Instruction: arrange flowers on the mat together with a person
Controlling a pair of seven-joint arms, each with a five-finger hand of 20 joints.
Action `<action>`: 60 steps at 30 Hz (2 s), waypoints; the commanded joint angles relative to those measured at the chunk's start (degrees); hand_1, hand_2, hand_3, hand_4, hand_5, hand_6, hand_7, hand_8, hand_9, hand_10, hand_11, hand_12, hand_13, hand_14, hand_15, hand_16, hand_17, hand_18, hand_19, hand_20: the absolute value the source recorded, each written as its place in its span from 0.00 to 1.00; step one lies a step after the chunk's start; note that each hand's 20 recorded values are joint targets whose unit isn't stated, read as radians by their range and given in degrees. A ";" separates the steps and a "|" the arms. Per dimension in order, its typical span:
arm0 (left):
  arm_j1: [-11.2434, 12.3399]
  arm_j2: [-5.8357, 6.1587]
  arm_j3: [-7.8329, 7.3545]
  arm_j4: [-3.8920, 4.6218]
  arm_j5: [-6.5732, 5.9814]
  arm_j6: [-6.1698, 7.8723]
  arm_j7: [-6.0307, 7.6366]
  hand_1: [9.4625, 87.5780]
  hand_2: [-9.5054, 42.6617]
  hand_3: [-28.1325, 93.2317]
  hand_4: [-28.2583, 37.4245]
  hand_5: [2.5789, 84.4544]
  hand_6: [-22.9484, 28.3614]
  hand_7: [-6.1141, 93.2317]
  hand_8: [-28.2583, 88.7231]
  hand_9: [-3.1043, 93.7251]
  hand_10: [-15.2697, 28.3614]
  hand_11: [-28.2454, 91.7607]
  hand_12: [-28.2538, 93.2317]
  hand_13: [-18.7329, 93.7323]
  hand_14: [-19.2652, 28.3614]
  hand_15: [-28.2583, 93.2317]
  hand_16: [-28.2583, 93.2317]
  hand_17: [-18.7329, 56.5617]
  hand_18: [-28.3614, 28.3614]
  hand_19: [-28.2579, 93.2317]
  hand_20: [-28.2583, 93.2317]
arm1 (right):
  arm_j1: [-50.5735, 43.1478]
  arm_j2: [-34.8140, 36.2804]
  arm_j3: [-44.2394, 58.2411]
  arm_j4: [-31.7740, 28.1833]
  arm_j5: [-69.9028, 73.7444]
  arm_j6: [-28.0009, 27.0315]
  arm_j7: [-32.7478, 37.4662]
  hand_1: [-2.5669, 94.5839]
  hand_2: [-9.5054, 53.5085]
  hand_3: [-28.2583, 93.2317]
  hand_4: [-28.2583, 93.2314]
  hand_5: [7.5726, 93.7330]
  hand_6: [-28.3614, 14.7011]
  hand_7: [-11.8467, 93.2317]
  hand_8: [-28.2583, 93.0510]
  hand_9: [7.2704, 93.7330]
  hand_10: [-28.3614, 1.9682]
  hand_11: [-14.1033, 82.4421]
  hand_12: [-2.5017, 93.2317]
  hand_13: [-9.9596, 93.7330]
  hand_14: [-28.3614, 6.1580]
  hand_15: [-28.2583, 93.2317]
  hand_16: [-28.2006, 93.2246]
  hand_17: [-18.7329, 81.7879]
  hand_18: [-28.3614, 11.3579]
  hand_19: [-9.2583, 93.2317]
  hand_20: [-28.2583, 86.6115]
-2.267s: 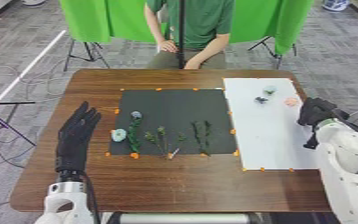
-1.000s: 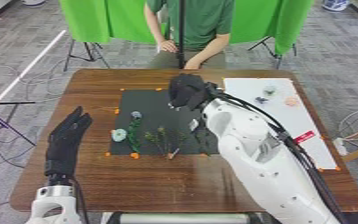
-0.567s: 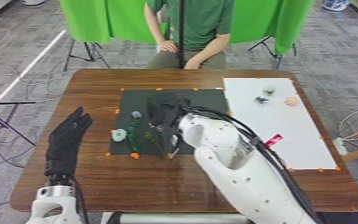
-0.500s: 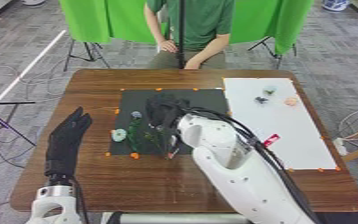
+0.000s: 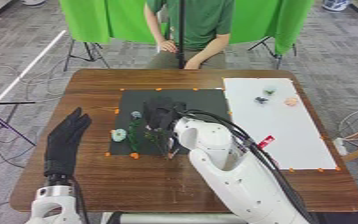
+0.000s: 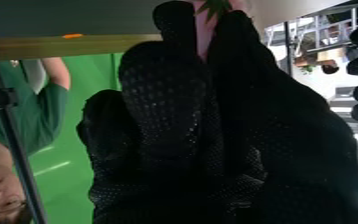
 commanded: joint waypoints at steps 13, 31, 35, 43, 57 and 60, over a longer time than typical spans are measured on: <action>0.39 -0.40 -0.17 0.63 0.29 -0.63 -0.48 0.21 0.19 0.81 0.12 0.46 0.59 0.11 0.19 0.45 0.65 0.32 0.32 0.46 0.69 0.31 0.22 0.34 0.67 0.26 0.38 | -0.49 1.03 0.81 -0.19 -2.25 -1.26 -1.37 0.54 0.00 0.81 0.04 0.67 0.82 0.29 0.12 0.85 0.60 0.24 0.23 1.00 0.80 0.62 0.50 0.72 0.31 1.00 0.57; 0.05 -0.57 -0.15 0.76 0.59 -1.07 -0.50 0.20 0.12 0.81 0.14 0.46 0.59 0.11 0.19 0.45 0.65 0.32 0.32 0.46 0.69 0.31 0.22 0.34 0.68 0.26 0.38 | 0.93 2.20 4.83 -6.25 5.17 -2.48 1.72 0.48 0.00 0.82 0.03 0.54 0.80 0.28 0.11 0.77 0.52 0.25 0.16 0.99 0.78 0.61 0.49 0.71 0.29 1.00 0.56; -0.04 -0.45 -0.13 0.53 0.73 -1.10 -0.51 0.20 0.12 0.81 0.13 0.46 0.59 0.11 0.19 0.45 0.65 0.32 0.32 0.46 0.69 0.31 0.22 0.34 0.68 0.26 0.38 | -0.97 3.54 10.72 -13.42 13.82 5.98 4.06 0.46 0.00 0.82 0.03 0.52 0.80 0.28 0.12 0.77 0.52 0.25 0.16 1.00 0.78 0.60 0.49 0.71 0.29 1.00 0.56; 0.26 -1.01 -0.34 0.08 1.28 -1.48 -0.25 0.20 0.12 0.80 0.13 0.47 0.59 0.11 0.19 0.46 0.65 0.32 0.33 0.46 0.69 0.31 0.22 0.34 0.68 0.26 0.38 | -21.85 5.93 32.88 -25.48 62.96 15.98 -3.73 0.26 0.17 0.82 0.09 0.53 0.65 0.24 0.15 0.56 0.42 0.22 0.18 0.59 0.40 0.39 0.42 0.43 0.32 0.51 0.53; -2.29 -1.02 1.37 0.72 6.92 -4.62 1.04 0.20 0.11 0.80 0.14 0.49 0.58 0.11 0.19 0.48 0.65 0.33 0.33 0.47 0.71 0.31 0.23 0.34 0.68 0.25 0.38 | -46.80 -2.66 47.71 -30.48 79.14 13.00 -7.21 0.10 0.29 0.83 0.07 0.28 0.56 0.15 0.16 0.28 0.51 0.16 0.11 0.29 0.55 0.22 0.37 0.31 0.49 0.09 0.45; -2.62 -0.83 1.73 0.76 7.17 -4.90 1.04 0.20 0.11 0.80 0.14 0.49 0.58 0.11 0.19 0.48 0.65 0.33 0.33 0.47 0.71 0.31 0.23 0.34 0.68 0.25 0.38 | -47.23 -3.95 48.09 -30.74 79.42 12.60 -6.99 0.08 0.30 0.83 0.07 0.29 0.50 0.14 0.17 0.28 0.46 0.16 0.11 0.29 0.58 0.22 0.36 0.31 0.51 0.08 0.44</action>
